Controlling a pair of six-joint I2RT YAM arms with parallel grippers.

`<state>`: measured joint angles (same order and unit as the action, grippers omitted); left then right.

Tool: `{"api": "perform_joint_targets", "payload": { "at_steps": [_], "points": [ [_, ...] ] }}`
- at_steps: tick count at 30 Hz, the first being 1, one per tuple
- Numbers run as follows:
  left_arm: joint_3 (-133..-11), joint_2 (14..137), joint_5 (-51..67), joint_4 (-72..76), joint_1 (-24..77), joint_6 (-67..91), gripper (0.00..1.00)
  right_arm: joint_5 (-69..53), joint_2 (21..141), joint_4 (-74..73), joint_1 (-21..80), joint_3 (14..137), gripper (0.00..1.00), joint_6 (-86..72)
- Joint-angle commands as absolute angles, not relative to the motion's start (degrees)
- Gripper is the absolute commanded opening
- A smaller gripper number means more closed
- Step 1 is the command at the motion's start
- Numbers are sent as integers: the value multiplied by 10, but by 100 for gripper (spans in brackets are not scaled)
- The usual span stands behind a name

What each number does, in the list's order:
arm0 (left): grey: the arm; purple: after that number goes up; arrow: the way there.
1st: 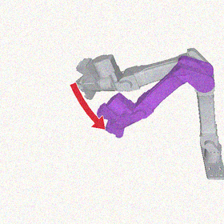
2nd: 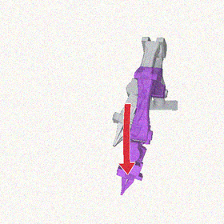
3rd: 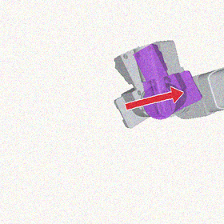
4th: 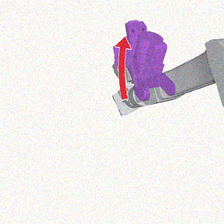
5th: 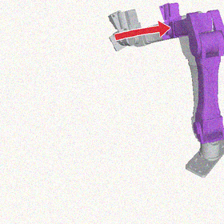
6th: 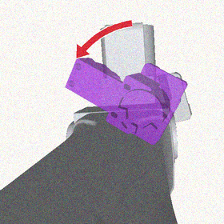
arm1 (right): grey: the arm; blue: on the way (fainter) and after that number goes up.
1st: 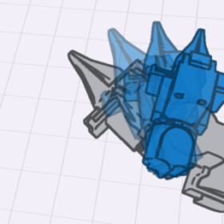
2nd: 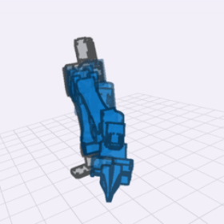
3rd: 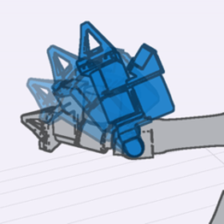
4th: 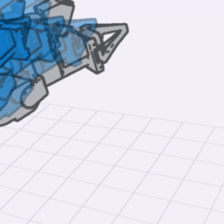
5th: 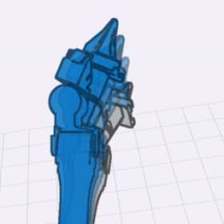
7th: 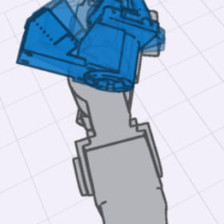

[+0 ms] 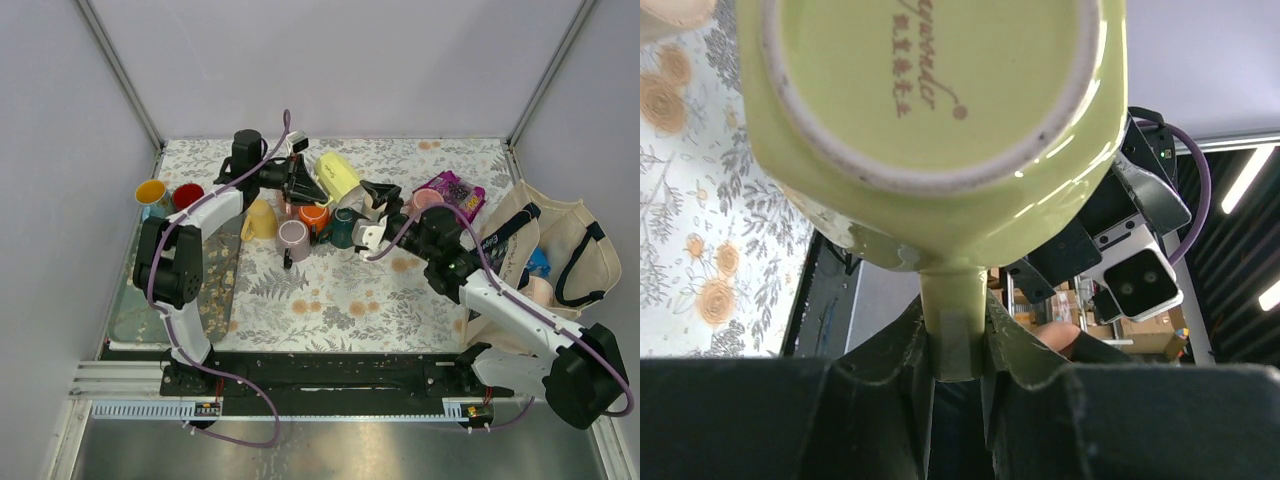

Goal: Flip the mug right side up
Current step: Turn over the cup at the center of the board.

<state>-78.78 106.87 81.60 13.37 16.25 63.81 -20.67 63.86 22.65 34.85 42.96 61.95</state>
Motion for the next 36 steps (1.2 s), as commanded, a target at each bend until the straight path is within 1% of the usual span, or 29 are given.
{"api": "perform_joint_targets", "payload": {
  "at_steps": [1,6,10,14,15,17,18,19,21,22,23,25,28,31,34,35,36],
  "points": [
    [-782,1016,914,181,184,657,0,-220,661,257,359,455,78,678],
    [-770,997,920,157,191,649,0,-192,687,284,367,468,75,688],
    [-766,990,932,115,193,636,0,-185,704,277,369,483,65,695],
    [-757,983,940,98,192,628,0,-181,703,256,369,493,37,696],
    [-752,979,937,98,191,628,5,-180,701,250,369,490,27,699],
    [-739,973,925,111,187,631,27,-181,694,245,369,477,10,706],
    [-733,969,920,122,185,634,32,-180,691,248,370,469,3,706],
    [-727,967,915,129,181,636,36,-181,686,250,370,462,0,706],
    [-719,962,906,136,172,633,41,-178,679,250,370,452,0,697],
    [-715,957,902,136,167,628,46,-175,677,248,372,449,0,688],
    [-712,955,897,137,164,623,55,-170,674,245,371,453,0,674],
    [-705,950,880,136,157,616,59,-156,673,216,371,472,0,647],
    [-703,950,862,141,152,611,60,-144,667,105,370,518,0,595],
    [-709,949,846,147,147,606,60,-177,662,-76,371,571,0,598],
    [-726,939,819,120,139,561,60,-218,662,-212,371,599,0,611],
    [-742,936,805,38,136,514,61,-226,666,-251,371,611,0,604],
    [-773,934,787,-96,134,412,61,-233,673,-291,370,622,0,598]
  ]
}}
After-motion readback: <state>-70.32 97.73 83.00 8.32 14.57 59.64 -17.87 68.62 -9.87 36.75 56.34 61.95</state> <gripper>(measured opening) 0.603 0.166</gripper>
